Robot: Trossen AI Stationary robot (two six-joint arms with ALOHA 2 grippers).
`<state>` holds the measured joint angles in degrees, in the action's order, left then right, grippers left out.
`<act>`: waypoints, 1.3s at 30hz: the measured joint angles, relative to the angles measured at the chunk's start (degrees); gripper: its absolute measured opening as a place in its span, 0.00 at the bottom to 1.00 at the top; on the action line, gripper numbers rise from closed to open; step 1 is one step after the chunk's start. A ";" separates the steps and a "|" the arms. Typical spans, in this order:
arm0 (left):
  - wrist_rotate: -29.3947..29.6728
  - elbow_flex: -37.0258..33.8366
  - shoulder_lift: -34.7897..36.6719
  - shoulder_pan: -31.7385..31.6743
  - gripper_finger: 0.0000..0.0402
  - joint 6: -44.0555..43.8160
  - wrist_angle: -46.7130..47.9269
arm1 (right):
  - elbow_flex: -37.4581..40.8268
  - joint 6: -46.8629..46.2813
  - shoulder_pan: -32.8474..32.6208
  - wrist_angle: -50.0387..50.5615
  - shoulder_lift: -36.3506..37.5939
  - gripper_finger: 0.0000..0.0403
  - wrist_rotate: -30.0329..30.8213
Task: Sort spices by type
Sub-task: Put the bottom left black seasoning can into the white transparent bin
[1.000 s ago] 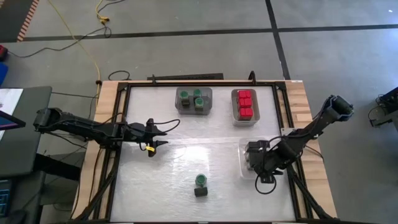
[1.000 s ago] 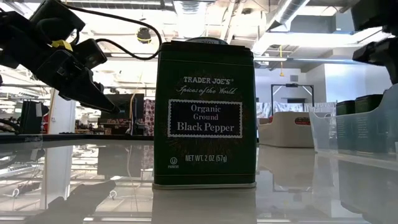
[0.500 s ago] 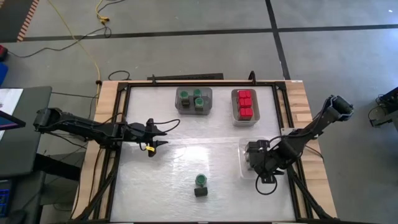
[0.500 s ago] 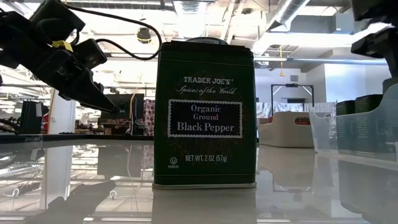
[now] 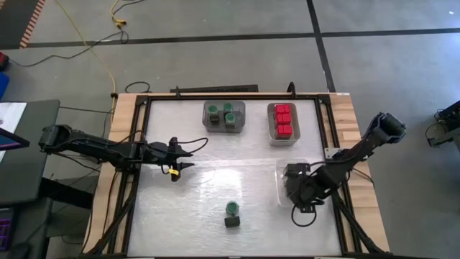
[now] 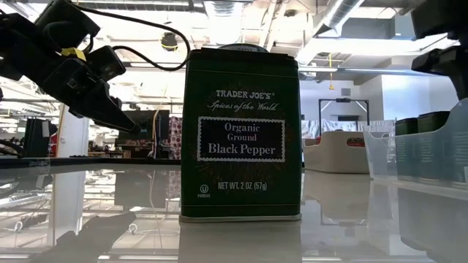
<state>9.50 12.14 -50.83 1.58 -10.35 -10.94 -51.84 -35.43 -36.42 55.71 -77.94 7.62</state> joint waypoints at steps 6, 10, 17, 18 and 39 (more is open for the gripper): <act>0.00 0.00 -0.02 0.00 0.46 0.00 0.00 | -0.01 -0.07 -0.99 0.24 -1.85 0.46 0.68; 0.00 0.00 0.00 0.00 0.46 0.00 0.00 | 0.25 -0.46 -1.53 0.39 -1.93 0.47 -0.26; 0.00 0.00 0.00 0.00 0.46 0.00 0.00 | 0.20 -2.11 -1.42 0.47 -1.93 0.47 -0.24; 0.00 0.00 -0.02 0.00 0.46 0.00 0.00 | 0.20 -2.47 -1.39 0.45 -1.93 0.47 -0.22; 0.00 0.00 0.00 0.00 0.46 -0.22 0.00 | -1.71 -3.57 -1.55 0.84 3.06 0.58 2.03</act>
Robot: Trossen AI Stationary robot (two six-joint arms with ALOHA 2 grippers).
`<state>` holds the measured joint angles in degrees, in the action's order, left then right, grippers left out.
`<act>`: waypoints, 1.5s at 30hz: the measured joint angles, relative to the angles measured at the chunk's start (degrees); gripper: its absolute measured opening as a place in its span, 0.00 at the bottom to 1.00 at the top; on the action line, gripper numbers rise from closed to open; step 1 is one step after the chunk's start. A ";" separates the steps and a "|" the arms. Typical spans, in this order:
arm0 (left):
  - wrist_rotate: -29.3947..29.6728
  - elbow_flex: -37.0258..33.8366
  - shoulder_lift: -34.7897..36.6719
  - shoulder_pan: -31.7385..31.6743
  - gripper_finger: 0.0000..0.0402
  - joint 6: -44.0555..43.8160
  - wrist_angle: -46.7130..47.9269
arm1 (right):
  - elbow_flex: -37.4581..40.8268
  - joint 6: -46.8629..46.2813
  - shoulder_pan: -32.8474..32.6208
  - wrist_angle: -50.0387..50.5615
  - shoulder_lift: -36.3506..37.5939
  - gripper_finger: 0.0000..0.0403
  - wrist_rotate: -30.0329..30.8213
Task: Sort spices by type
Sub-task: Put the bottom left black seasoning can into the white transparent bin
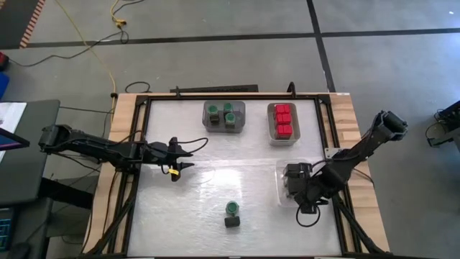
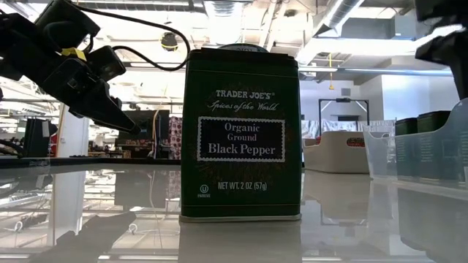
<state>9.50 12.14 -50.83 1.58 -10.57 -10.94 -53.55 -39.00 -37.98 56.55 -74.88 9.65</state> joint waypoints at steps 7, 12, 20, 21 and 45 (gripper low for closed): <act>0.00 0.00 0.00 0.00 0.46 0.00 0.00 | -1.26 -0.17 0.00 1.34 3.84 0.58 0.00; 0.00 0.00 0.00 0.00 0.46 0.00 0.00 | -1.28 -2.86 0.21 2.40 5.49 0.58 0.10; 0.00 0.00 -0.01 0.00 0.46 0.00 0.00 | -1.28 -5.75 -2.34 2.53 4.29 0.48 -3.13; 0.00 0.00 -0.01 0.00 0.46 0.00 0.00 | -1.26 -5.75 -2.80 2.46 3.88 0.45 -3.54; 0.00 0.00 0.00 0.00 0.46 0.00 -0.01 | -1.26 -7.48 -5.11 1.58 -0.50 0.07 -3.72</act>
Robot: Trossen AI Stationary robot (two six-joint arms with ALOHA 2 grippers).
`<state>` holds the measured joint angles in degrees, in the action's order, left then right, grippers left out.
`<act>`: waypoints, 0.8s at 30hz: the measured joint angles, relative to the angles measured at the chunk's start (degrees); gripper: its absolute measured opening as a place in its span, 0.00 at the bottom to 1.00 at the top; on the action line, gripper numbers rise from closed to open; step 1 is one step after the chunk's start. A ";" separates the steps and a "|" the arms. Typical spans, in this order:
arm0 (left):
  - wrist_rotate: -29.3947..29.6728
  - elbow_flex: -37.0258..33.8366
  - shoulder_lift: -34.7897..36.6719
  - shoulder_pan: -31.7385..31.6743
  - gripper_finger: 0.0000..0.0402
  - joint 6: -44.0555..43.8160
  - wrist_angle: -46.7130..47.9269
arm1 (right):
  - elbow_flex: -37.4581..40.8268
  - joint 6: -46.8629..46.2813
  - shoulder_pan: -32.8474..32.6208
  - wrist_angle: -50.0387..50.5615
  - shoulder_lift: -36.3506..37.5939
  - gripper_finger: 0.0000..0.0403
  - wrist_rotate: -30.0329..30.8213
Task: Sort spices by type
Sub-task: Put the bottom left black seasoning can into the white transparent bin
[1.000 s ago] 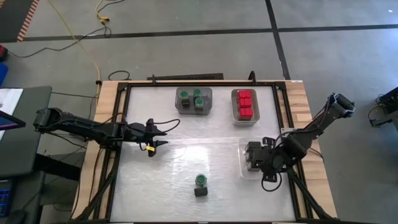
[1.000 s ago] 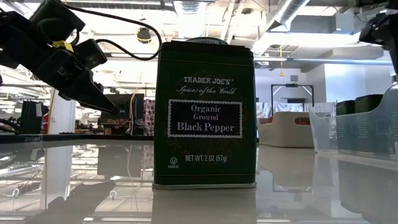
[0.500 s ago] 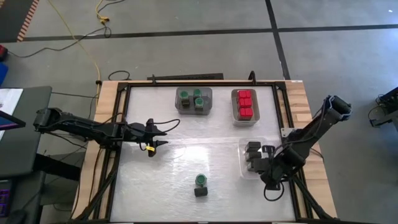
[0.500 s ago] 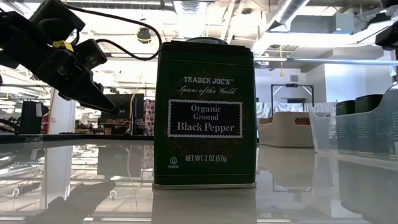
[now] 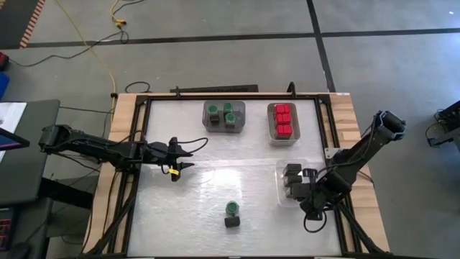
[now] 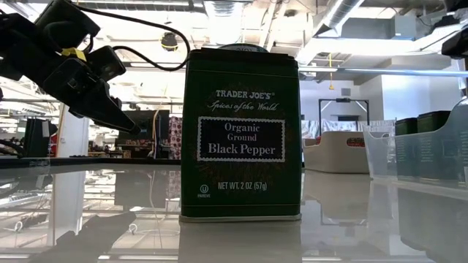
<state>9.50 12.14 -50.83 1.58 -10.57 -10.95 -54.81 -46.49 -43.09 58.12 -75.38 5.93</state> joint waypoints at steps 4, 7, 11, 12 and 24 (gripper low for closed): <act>0.00 0.00 0.00 0.00 0.46 0.02 -0.01 | 0.00 -0.08 0.00 0.12 -0.02 0.04 -0.02; 0.00 0.00 0.00 0.00 0.46 0.02 -0.01 | 0.02 -0.17 0.00 0.12 -0.01 0.03 -0.02; 0.00 0.00 -0.02 0.00 0.46 0.02 0.01 | 1.17 -0.66 0.00 -1.23 0.00 0.03 -1.08; 0.00 0.00 0.00 0.00 0.46 0.02 0.01 | 1.78 -0.81 0.00 -1.76 0.00 0.03 -1.72; 0.00 0.00 0.00 0.00 0.46 0.02 0.01 | 2.91 -1.52 -0.02 -2.23 -0.02 0.03 -1.70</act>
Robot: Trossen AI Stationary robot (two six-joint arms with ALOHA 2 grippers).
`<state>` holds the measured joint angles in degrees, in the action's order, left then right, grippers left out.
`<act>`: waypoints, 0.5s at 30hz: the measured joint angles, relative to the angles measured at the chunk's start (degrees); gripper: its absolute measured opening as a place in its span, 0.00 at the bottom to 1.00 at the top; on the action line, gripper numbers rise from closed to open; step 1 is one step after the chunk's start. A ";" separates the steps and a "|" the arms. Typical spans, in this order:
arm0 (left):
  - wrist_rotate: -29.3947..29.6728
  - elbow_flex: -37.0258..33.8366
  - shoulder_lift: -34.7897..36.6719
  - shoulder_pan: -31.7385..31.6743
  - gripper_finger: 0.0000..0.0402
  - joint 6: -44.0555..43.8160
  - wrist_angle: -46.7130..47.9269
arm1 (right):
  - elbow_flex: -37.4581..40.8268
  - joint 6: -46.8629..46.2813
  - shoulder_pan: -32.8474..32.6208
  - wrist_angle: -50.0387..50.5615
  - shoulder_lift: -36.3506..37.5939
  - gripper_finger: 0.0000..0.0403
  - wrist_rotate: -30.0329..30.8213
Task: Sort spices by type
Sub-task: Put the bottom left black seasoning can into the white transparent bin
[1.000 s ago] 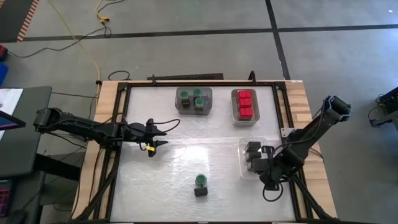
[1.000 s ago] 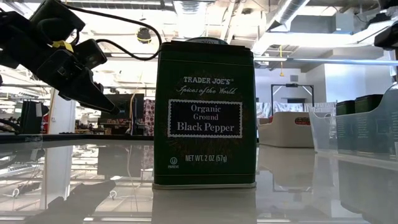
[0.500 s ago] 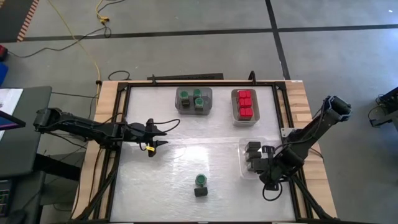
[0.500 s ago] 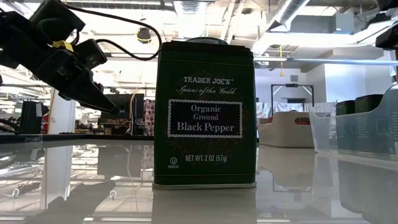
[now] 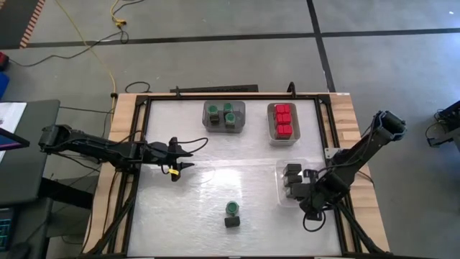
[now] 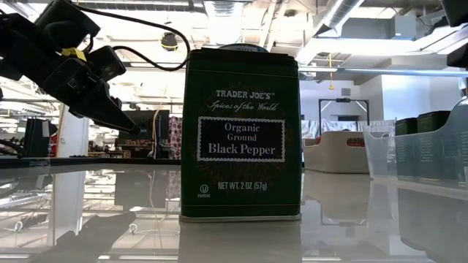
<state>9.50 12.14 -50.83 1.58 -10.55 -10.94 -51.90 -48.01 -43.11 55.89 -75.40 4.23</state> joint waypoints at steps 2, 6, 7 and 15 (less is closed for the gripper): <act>0.00 0.00 0.00 0.00 0.46 0.00 0.00 | -0.02 -0.02 0.00 0.86 0.00 0.03 0.01; 0.00 0.00 -0.02 0.00 0.46 0.00 0.00 | -0.03 -0.03 0.00 1.17 0.00 0.03 0.02; 0.00 0.00 0.00 0.00 0.46 0.00 0.00 | -0.04 -0.07 0.00 1.41 0.00 0.03 0.02; 0.00 0.00 0.00 0.00 0.46 0.00 0.00 | -0.04 -0.17 0.05 2.54 0.00 0.03 0.44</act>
<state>9.50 12.14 -50.83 1.58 -10.55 -10.94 -51.94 -48.18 -43.07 58.43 -75.40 4.67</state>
